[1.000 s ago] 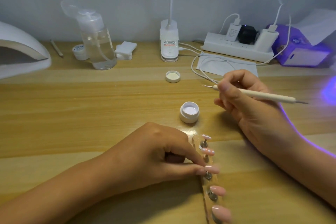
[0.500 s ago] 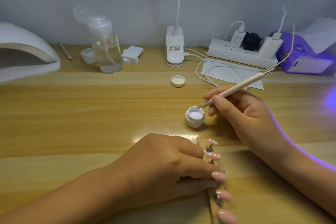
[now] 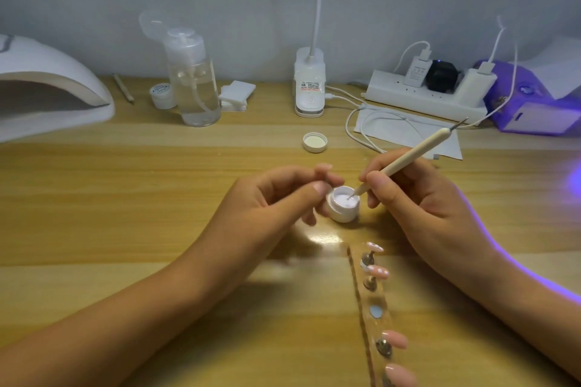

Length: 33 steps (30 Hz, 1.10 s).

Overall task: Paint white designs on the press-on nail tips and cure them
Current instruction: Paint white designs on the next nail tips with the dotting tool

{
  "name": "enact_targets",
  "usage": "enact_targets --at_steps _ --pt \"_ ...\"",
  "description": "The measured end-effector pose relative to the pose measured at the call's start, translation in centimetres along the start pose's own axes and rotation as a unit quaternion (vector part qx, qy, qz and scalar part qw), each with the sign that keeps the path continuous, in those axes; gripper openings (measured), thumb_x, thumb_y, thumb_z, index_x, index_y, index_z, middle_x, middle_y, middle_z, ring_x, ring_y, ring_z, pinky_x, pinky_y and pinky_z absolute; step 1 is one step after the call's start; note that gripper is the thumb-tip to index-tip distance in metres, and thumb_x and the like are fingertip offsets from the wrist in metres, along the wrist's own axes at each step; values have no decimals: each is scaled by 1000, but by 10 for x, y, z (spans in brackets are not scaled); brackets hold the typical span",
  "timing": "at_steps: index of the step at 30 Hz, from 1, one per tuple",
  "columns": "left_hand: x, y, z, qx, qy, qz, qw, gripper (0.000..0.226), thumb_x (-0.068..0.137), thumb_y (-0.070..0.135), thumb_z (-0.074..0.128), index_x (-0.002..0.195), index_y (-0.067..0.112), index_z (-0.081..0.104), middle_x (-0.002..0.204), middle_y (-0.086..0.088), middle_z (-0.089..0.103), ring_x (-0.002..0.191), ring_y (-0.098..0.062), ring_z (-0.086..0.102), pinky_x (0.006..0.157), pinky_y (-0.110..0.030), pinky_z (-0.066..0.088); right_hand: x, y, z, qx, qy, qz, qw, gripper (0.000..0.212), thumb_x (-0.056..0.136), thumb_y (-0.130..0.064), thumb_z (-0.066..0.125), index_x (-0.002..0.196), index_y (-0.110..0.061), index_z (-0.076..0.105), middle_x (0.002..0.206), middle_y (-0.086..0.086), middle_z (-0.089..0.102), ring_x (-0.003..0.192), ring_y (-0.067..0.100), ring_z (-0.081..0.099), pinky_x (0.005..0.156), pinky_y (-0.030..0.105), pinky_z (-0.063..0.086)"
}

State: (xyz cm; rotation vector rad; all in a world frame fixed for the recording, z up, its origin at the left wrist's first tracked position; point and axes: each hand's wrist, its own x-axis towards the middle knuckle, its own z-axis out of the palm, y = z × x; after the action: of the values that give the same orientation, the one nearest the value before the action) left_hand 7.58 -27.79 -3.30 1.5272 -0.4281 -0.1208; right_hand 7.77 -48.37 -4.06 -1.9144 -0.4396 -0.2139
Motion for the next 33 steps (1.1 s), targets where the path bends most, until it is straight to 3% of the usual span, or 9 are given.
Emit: enact_targets --at_steps 3,8,12,14,17,21,25,27,33 --pt "6 -2 -2 -43 40 -74 996 21 79 28 64 93 18 76 82 3 74 72 -3 64 61 -12 49 0 1 0 -1 -7 -3 1000 12 95 -30 55 97 -20 61 86 -4 61 78 14 57 73 20 46" --pt "5 0 0 -53 36 -55 996 10 70 28 69 78 24 74 83 9 75 85 0 69 63 -8 47 0 1 0 -7 -16 -5 1000 11 94 -30 56 96 -20 61 83 1 58 77 24 53 71 29 45" --pt "5 -2 0 -70 45 -53 995 7 67 25 74 74 24 72 84 2 75 97 -4 68 70 -11 50 -1 0 0 -15 -19 -1 1000 10 93 -30 56 95 -22 61 83 4 57 78 27 52 71 31 44" --pt "5 -3 -1 -57 41 -50 996 10 71 24 80 76 30 73 92 2 75 95 -5 68 74 -12 50 -1 0 0 -14 -17 -1 1000 10 93 -30 56 95 -22 62 83 3 58 78 27 52 71 28 44" --pt "6 -4 -1 -51 29 -40 997 15 73 21 73 80 34 74 93 10 75 90 -1 67 75 -11 48 -2 -3 0 9 6 -6 1000 11 91 -27 56 96 -19 63 88 2 61 81 25 53 72 25 44" --pt "6 -4 0 -37 0 -27 999 16 75 20 72 83 33 75 94 10 75 91 -3 67 78 -11 49 -2 -8 -1 59 53 -22 997 13 88 -20 59 96 -11 63 88 -1 65 81 10 62 76 18 48" --pt "0 -3 4 -5 -56 -13 998 11 78 20 74 86 26 75 89 9 74 79 -1 64 70 -12 48 -3 -6 -7 155 106 2 982 15 80 -28 75 86 -24 61 78 -5 60 79 14 56 79 31 46" --pt "-3 -3 6 18 -83 -7 996 8 81 22 75 87 25 74 86 8 72 75 -1 61 67 -13 47 -5 -4 -10 224 98 18 969 23 74 -27 80 81 -28 58 77 -6 56 78 11 54 84 35 48" --pt "0 -6 4 17 -112 -31 993 6 81 16 73 86 17 73 84 8 73 77 -3 64 71 -16 49 -7 -9 -5 316 26 21 948 15 80 -18 63 69 -21 53 63 -2 50 60 8 50 80 36 55"
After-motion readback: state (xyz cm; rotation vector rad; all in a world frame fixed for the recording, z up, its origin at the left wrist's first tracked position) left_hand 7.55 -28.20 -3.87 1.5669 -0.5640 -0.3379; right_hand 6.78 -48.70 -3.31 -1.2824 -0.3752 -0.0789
